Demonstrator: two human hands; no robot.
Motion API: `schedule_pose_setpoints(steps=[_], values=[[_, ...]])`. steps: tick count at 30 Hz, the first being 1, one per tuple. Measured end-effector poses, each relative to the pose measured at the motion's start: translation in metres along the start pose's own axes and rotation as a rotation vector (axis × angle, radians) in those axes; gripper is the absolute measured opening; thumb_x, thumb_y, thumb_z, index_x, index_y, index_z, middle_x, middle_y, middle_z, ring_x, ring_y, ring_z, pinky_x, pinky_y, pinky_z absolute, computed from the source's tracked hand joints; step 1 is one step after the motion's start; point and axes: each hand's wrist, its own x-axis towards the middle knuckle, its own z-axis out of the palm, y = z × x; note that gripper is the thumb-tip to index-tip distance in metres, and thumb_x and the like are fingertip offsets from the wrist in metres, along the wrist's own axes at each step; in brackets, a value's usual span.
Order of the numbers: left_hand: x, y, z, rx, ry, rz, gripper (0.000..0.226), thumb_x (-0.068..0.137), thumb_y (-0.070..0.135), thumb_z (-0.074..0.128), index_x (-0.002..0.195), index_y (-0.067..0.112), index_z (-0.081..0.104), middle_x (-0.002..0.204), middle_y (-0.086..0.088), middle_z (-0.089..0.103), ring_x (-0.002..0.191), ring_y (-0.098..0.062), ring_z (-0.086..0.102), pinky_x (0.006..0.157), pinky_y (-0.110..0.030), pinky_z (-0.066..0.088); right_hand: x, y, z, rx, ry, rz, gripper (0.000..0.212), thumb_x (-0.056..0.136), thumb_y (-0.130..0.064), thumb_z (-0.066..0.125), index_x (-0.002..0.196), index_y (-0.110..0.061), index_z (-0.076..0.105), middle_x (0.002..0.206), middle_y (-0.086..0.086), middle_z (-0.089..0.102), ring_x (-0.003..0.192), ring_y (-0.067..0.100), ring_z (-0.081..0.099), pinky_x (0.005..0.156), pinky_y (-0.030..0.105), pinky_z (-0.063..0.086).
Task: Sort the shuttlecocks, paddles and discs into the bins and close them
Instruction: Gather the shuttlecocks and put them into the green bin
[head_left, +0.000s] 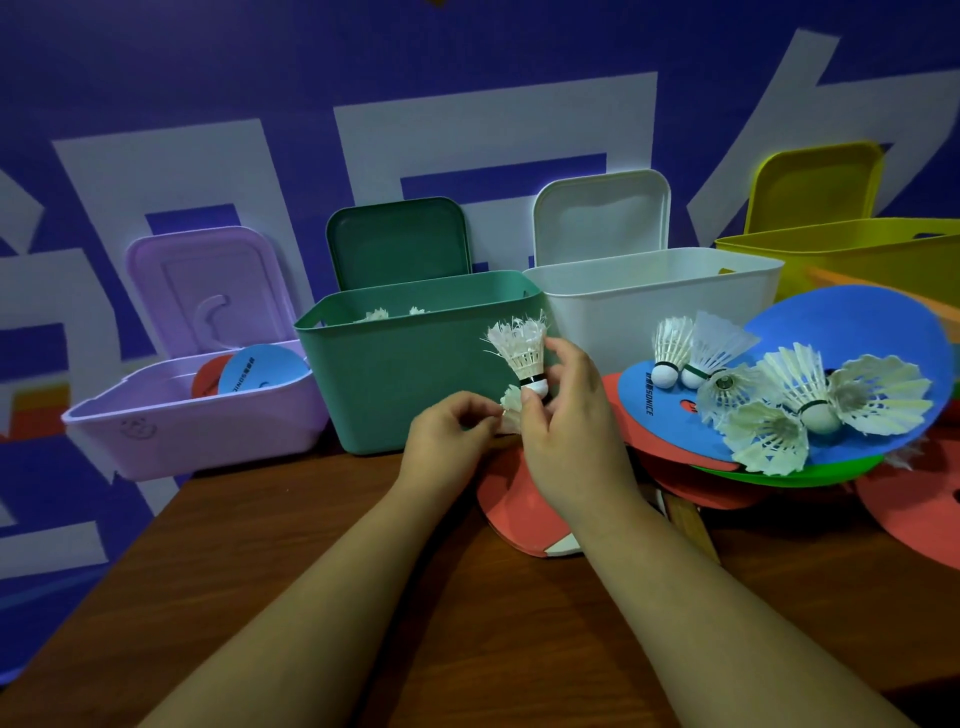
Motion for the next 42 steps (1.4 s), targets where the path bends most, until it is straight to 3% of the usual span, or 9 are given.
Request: schedule_pose_setpoints(steps=[4,8,13,18,23,28,32,37,42], values=[[-0.001,0.007,-0.009,0.026,0.133,0.115,0.014,0.092,0.017,0.073,0.097,0.027,0.064,0.089,0.011,0.069,0.083,-0.002,0.065,0.076,-0.021,0.05,-0.001,0.002,0.001,0.008,-0.015,0.005,0.052,0.1,-0.014,0.059,0.149,-0.024,0.043,0.135,0.0,0.058,0.104,0.016,0.064,0.082,0.004,0.041],[-0.005,0.015,-0.024,0.001,0.243,0.189,0.017,0.093,0.009,0.07,0.1,0.023,0.063,0.09,0.01,0.067,0.079,-0.004,0.059,0.073,-0.019,0.047,-0.001,0.002,0.003,0.029,-0.016,0.02,0.05,0.101,-0.014,0.059,0.148,-0.023,0.043,0.133,-0.001,0.06,0.1,0.015,0.065,0.079,0.005,0.044],[-0.003,0.032,-0.052,0.019,0.364,0.322,0.022,0.093,0.001,0.066,0.097,0.023,0.064,0.095,0.007,0.069,0.078,-0.017,0.063,0.074,-0.029,0.053,-0.001,-0.005,0.001,0.086,-0.02,0.04,0.044,0.103,-0.018,0.061,0.143,-0.023,0.043,0.13,-0.003,0.062,0.1,0.014,0.066,0.076,0.005,0.048],[0.011,0.053,-0.081,0.035,0.461,0.441,0.028,0.093,-0.006,0.063,0.096,0.022,0.061,0.101,-0.002,0.065,0.077,-0.012,0.071,0.071,-0.041,0.061,0.01,-0.018,-0.003,0.083,0.032,-0.018,0.031,0.101,-0.015,0.062,0.123,-0.027,0.042,0.114,-0.002,0.061,0.091,0.014,0.065,0.074,0.024,0.056],[0.038,0.064,-0.106,0.09,0.594,0.473,0.016,0.093,0.001,0.067,0.097,0.016,0.066,0.1,0.004,0.066,0.091,-0.012,0.067,0.083,-0.04,0.058,0.027,-0.025,-0.004,0.027,0.037,-0.032,0.026,0.098,-0.015,0.064,0.106,-0.029,0.044,0.097,0.001,0.06,0.08,0.014,0.06,0.064,0.012,0.042],[0.058,0.033,-0.106,0.401,0.438,0.328,0.045,0.095,0.006,0.064,0.139,0.013,0.059,0.148,-0.004,0.055,0.135,-0.024,0.05,0.117,-0.039,0.04,0.05,-0.031,-0.006,-0.01,0.02,-0.03,0.014,0.096,-0.017,0.066,0.096,-0.025,0.055,0.103,-0.005,0.056,0.087,0.011,0.06,0.073,0.013,0.042],[0.042,-0.003,-0.096,0.626,0.351,0.392,0.058,0.094,0.011,0.062,0.151,0.013,0.05,0.16,-0.003,0.045,0.152,-0.026,0.034,0.124,-0.047,0.032,0.068,-0.03,-0.002,-0.011,0.004,-0.013,0.013,0.095,-0.017,0.067,0.093,-0.026,0.058,0.104,-0.005,0.059,0.088,0.011,0.063,0.076,0.022,0.046],[0.037,-0.016,-0.098,0.728,0.304,0.431,0.075,0.09,0.008,0.063,0.16,0.015,0.037,0.169,0.0,0.031,0.159,-0.022,0.019,0.129,-0.039,0.022,0.091,-0.029,0.009,-0.076,-0.039,-0.012,0.012,0.095,-0.015,0.065,0.093,-0.024,0.058,0.104,-0.003,0.058,0.089,0.015,0.062,0.075,0.027,0.046],[0.034,-0.013,-0.095,0.72,0.281,0.399,0.085,0.084,0.005,0.062,0.162,0.017,0.032,0.171,0.002,0.025,0.16,-0.02,0.013,0.127,-0.045,0.027,0.125,-0.035,0.022,-0.113,-0.054,-0.018,0.01,0.098,-0.015,0.063,0.095,-0.023,0.059,0.108,-0.001,0.058,0.086,0.009,0.06,0.064,0.005,0.036]])
